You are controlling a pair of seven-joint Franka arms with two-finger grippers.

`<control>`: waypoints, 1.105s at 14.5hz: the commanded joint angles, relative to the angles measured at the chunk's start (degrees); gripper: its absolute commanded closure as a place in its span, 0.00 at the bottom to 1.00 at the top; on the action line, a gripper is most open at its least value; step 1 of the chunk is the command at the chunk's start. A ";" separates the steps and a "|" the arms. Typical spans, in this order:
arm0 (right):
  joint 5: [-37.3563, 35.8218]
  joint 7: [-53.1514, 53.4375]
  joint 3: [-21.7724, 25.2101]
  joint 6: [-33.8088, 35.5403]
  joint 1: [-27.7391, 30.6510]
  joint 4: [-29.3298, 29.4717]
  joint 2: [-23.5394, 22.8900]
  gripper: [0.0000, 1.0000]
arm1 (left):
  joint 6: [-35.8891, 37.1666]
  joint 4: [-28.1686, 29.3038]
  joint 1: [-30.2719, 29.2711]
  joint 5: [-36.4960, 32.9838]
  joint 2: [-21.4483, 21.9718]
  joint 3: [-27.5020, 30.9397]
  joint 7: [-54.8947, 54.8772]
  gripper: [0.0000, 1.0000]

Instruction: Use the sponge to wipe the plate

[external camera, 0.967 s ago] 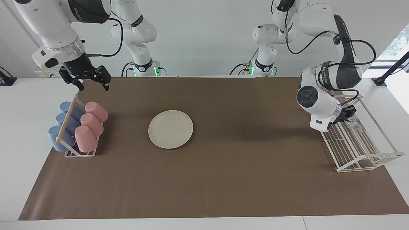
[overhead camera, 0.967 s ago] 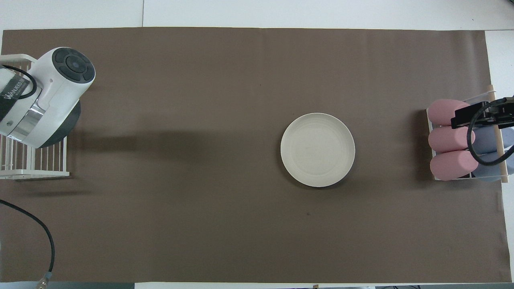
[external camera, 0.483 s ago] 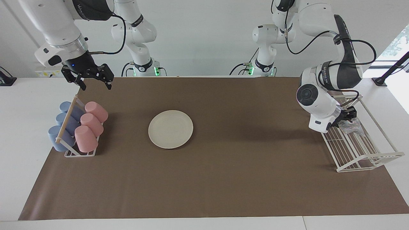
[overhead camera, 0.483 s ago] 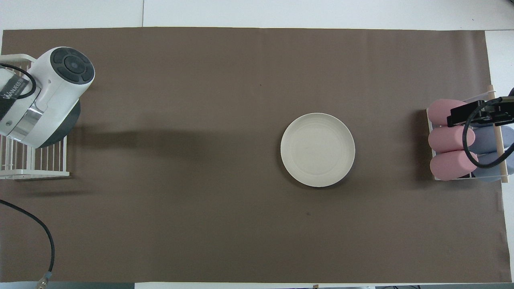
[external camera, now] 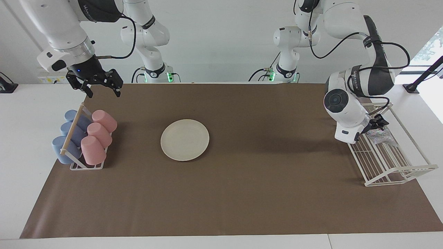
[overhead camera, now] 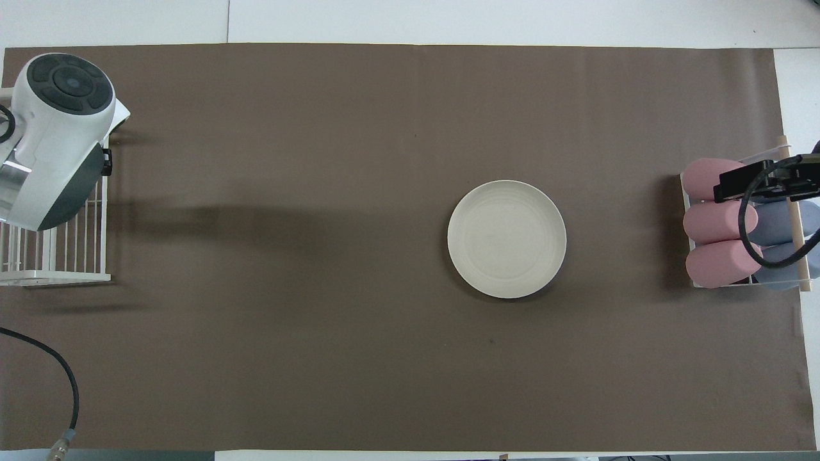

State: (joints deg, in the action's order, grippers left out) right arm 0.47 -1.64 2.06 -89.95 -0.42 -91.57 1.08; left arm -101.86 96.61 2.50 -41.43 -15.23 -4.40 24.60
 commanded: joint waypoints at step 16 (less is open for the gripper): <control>-0.38 0.23 -0.13 1.62 0.07 -0.45 0.86 0.00 | 15.64 -1.17 -3.56 44.33 19.45 1.50 -12.29 0.00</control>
State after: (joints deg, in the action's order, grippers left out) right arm 0.47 -1.64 2.15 -89.41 -0.39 -91.57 1.08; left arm -86.59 93.48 -0.81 1.53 3.01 -3.36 13.83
